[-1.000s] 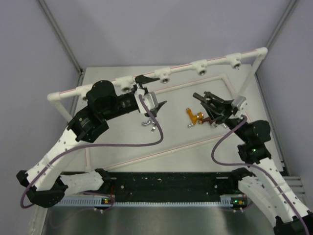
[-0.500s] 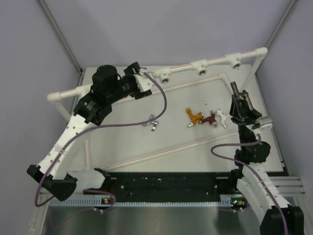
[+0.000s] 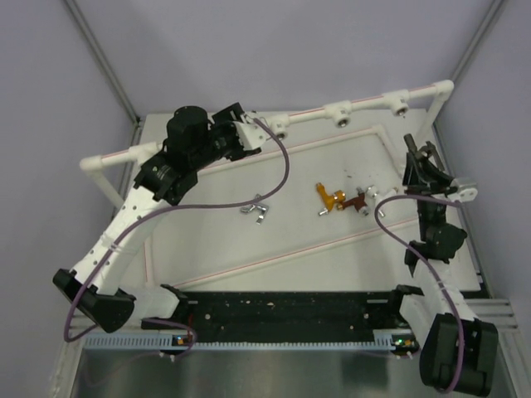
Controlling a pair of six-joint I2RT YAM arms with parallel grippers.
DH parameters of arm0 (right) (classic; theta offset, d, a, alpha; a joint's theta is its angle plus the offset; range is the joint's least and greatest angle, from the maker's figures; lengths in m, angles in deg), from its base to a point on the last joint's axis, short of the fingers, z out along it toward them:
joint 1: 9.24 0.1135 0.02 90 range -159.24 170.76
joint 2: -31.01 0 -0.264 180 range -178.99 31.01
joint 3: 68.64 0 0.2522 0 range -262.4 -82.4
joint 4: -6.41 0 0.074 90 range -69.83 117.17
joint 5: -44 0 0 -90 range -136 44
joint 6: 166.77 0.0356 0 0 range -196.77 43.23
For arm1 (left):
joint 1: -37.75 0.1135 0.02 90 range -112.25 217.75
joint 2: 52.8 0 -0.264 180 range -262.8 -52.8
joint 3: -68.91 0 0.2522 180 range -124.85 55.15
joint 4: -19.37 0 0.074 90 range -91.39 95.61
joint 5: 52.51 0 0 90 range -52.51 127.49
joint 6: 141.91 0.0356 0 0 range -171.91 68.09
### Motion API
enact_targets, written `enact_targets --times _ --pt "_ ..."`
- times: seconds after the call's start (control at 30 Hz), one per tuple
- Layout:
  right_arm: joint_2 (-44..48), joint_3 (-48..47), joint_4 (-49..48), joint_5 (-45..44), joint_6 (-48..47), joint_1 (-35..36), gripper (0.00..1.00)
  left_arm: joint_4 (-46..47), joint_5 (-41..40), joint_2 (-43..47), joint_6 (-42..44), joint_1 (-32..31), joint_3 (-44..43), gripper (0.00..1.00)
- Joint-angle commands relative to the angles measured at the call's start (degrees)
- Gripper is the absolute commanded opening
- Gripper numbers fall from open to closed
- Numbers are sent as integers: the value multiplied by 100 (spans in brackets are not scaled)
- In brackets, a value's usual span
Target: Install the water faucets
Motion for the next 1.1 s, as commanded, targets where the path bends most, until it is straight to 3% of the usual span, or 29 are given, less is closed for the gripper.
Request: enact_targets --times 0.0,0.07,0.17,0.23,0.27,0.6,1.07 --pt "-94 -565 -2652 838 223 -97 0 374 -423 -97 98 42 21 63" --pt "-164 -750 -2643 1224 92 -106 0 383 -476 -123 107 33 12 53" --pt "-279 -1066 -2643 1874 -250 -132 0 391 -512 -132 133 42 21 29" --pt "-305 -1207 -2634 1920 -480 -132 0 409 -564 -124 142 42 56 6" --pt "-314 -1234 -2643 1877 -541 -141 0 435 -617 -106 151 50 82 0" --pt "-604 -1594 -2582 2351 -1305 -150 0 330 -600 26 177 323 126 0" --pt "-526 -1946 -825 2703 -3564 -150 0 233 -240 184 72 446 197 0"
